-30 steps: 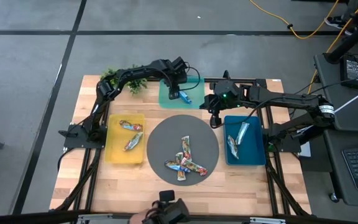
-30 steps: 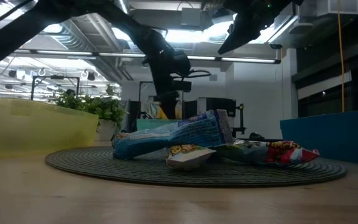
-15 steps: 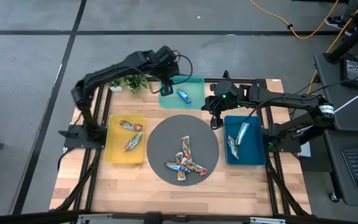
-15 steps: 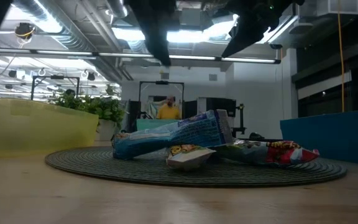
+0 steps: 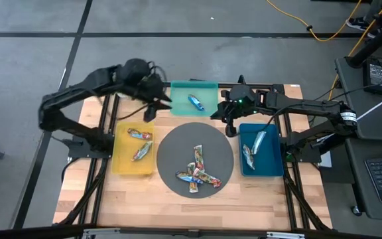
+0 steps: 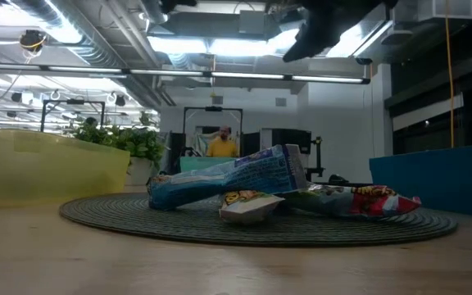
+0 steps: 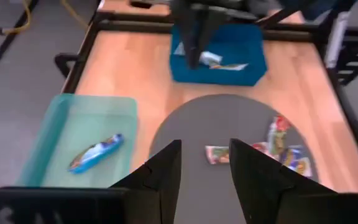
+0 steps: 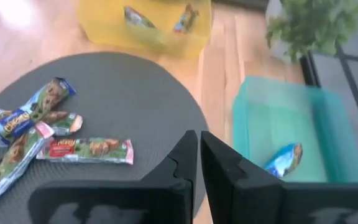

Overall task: Pick and place Granola Bars by type
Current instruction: Put the red granola bar into the yellow bin

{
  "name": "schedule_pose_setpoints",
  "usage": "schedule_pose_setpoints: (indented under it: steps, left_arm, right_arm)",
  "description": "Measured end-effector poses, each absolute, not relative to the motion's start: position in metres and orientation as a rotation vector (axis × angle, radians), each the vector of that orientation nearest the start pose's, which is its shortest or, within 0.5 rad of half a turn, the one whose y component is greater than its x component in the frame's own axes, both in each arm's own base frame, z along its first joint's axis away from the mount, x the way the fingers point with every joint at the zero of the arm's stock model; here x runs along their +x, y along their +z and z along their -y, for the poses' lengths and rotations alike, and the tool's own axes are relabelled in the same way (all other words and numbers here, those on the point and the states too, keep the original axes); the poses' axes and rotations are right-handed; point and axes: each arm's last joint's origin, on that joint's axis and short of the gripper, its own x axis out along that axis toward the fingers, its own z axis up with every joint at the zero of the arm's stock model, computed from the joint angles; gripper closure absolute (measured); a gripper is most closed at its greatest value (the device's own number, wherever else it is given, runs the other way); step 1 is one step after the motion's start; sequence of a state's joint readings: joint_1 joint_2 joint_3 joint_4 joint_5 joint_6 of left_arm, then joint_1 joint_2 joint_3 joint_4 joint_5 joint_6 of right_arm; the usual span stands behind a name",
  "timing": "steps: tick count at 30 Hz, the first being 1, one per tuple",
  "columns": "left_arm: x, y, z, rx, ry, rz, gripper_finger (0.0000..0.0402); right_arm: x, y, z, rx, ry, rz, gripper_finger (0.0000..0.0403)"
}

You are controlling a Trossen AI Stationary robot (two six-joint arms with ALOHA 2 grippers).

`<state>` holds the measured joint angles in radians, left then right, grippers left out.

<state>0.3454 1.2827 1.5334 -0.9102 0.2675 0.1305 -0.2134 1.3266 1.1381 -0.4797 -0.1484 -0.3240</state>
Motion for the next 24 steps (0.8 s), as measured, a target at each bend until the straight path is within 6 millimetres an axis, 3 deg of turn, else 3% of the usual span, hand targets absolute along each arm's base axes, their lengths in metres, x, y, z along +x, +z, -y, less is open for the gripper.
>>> schedule_pose_setpoints:
  steps: [7, 18, 24]
  left_arm:
    - [0.2, 0.408, -0.04, -0.081, 0.029, -0.456, 0.0283]
    - [0.168, 0.399, -0.015, -0.09, 0.055, -0.389, 0.029]
    - [0.163, 0.401, -0.008, -0.087, 0.028, -0.381, 0.029]
  right_arm:
    - [0.284, 0.316, 0.034, -0.294, 0.145, -0.612, 0.0355]
    - [0.296, 0.33, -0.004, -0.332, 0.222, -0.616, 0.0159]
    - [0.325, 0.311, -0.023, -0.391, 0.31, -0.71, 0.012]
